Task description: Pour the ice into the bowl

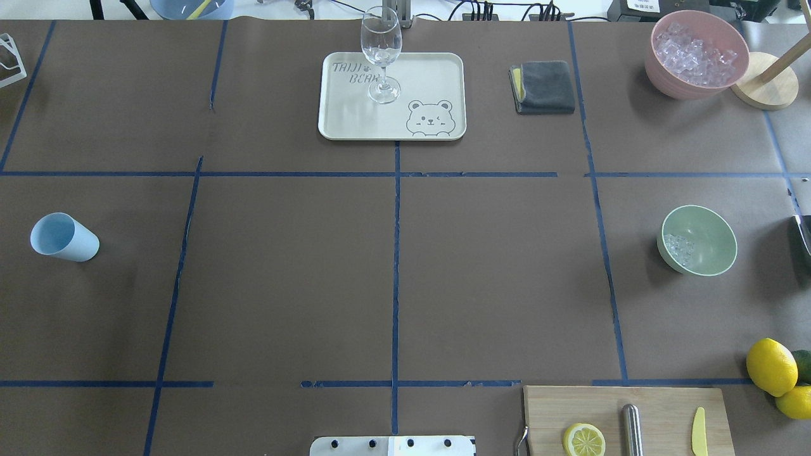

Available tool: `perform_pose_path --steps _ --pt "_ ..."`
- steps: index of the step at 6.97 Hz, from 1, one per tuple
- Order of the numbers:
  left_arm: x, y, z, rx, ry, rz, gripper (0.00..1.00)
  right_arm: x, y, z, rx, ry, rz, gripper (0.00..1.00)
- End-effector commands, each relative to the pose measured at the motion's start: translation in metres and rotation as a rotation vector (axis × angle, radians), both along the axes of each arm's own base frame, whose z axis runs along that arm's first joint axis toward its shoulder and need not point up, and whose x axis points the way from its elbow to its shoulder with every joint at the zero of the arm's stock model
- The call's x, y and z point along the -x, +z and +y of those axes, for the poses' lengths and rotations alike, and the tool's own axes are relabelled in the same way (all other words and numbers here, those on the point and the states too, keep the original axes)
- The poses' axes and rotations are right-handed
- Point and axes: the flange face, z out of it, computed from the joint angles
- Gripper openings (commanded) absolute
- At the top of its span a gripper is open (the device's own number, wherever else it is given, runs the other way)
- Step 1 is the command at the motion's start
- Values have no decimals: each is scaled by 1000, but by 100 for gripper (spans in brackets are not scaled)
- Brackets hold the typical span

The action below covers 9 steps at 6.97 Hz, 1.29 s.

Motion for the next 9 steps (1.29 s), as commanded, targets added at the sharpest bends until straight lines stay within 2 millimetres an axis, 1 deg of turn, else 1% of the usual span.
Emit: perform_pose_path --steps 1,3,6,9 --pt "0 1 0 0 3 -4 100 0 -3 -3 -8 1 0 100" --pt "0 2 0 2 2 -5 100 0 -4 -3 -9 1 2 100" --pt "1 0 -2 -31 0 -6 100 0 -11 -5 -25 1 0 100" --pt "1 2 -2 -28 -5 -9 100 0 -15 -9 -34 1 2 100"
